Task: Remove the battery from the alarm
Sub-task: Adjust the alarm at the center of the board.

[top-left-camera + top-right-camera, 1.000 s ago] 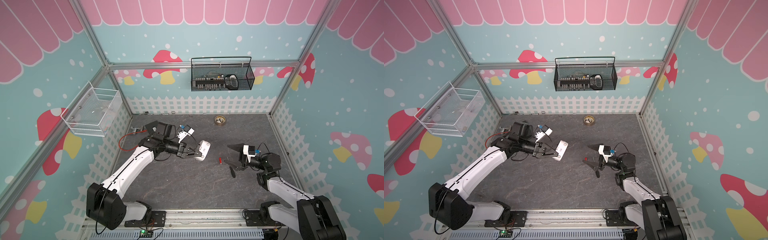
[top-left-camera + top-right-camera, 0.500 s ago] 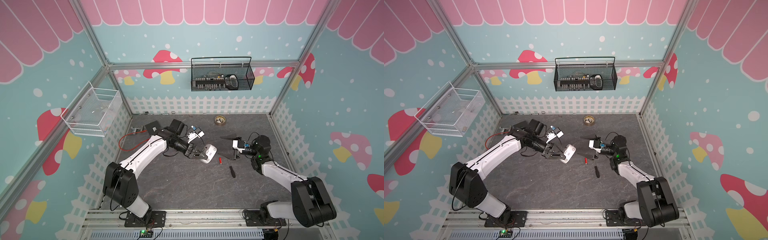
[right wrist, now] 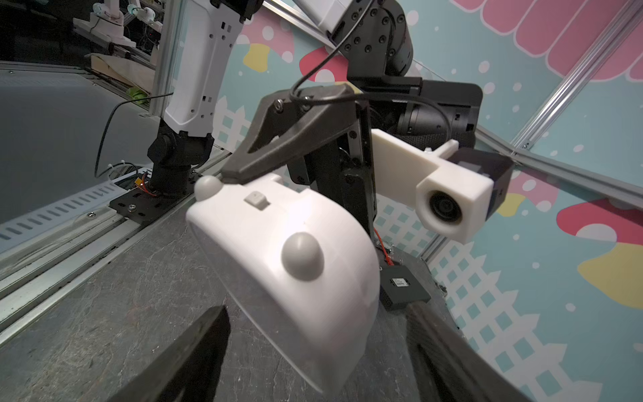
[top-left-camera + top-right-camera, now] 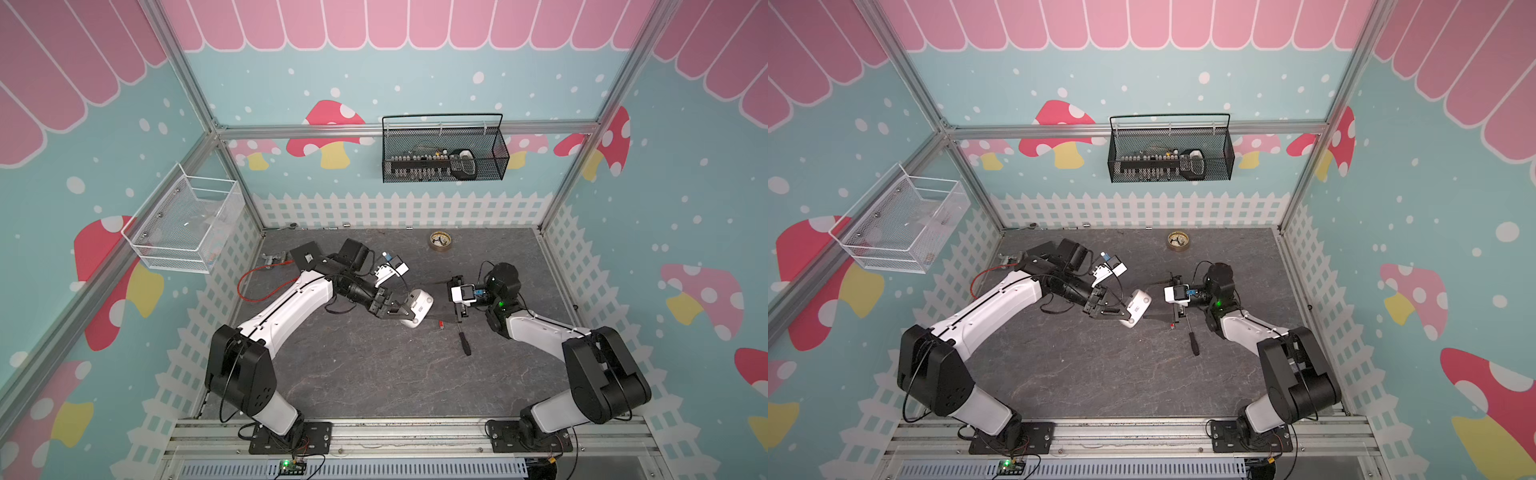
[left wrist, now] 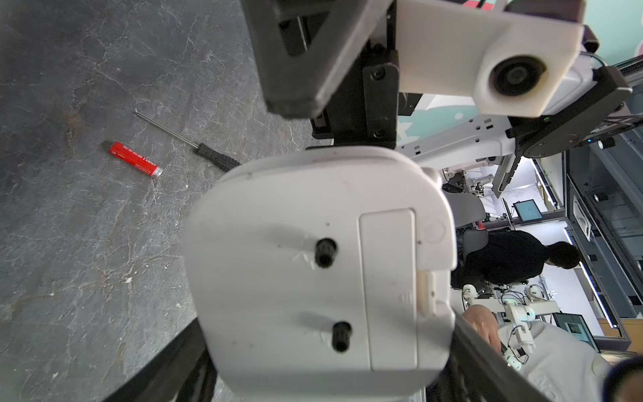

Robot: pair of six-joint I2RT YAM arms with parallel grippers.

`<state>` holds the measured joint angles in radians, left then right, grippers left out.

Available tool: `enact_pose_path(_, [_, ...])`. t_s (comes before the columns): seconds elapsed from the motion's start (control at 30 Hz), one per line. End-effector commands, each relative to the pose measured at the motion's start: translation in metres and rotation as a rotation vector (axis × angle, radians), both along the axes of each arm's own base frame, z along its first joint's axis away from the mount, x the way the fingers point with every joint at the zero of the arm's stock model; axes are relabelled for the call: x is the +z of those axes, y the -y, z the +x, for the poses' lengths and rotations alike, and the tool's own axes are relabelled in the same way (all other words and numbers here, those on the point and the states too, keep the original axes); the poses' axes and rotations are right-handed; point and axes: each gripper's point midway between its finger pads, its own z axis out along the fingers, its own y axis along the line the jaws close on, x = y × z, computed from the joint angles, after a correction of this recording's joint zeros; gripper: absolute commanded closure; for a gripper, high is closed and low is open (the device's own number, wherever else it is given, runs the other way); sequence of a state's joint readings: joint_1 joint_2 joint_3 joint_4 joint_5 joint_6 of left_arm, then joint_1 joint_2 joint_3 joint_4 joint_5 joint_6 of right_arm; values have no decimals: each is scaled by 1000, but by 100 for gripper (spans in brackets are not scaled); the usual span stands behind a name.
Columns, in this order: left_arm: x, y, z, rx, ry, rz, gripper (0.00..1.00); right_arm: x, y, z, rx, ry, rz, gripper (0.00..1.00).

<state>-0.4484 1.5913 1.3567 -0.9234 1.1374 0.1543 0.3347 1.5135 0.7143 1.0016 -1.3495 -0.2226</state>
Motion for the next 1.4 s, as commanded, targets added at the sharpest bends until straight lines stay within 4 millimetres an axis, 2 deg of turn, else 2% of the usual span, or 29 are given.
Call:
enact_pose_path(0.0, [8, 1, -4, -22, 16, -38, 45, 8, 1, -14, 78, 49, 24, 16])
enact_pose_path(0.2, [6, 2, -3, -19, 11, -33, 47, 11, -2, -23, 189, 75, 29, 19])
enact_pose_path(0.37, [6, 2, -3, -18, 8, -32, 48, 4, -7, -15, 214, 71, 18, 21])
enact_pose_path(0.5, [5, 2, -2, -17, 9, -30, 49, 8, -9, -14, 222, 97, 19, 22])
enact_pose_path(0.67, [3, 3, -2, -20, 5, -31, 51, 18, -12, -23, 248, 139, 22, 22])
enact_pose_path(0.83, [5, 2, -2, -18, 8, -33, 52, 15, -20, -32, 284, 144, 25, 26])
enact_pose_path(0.93, [5, 2, 0, -13, 11, -28, 53, 15, -22, -36, 297, 139, 20, 33])
enact_pose_path(1.13, [7, -4, 10, 23, 28, -27, 54, 12, -21, -39, 298, 89, 9, 63])
enact_pose_path(1.27, [5, -4, 12, 29, 34, -22, 54, 14, -20, -44, 286, 65, 22, 71])
enact_pose_path(1.37, [-1, -12, 22, 71, 28, -7, 53, 18, -19, -45, 273, 16, 26, 82])
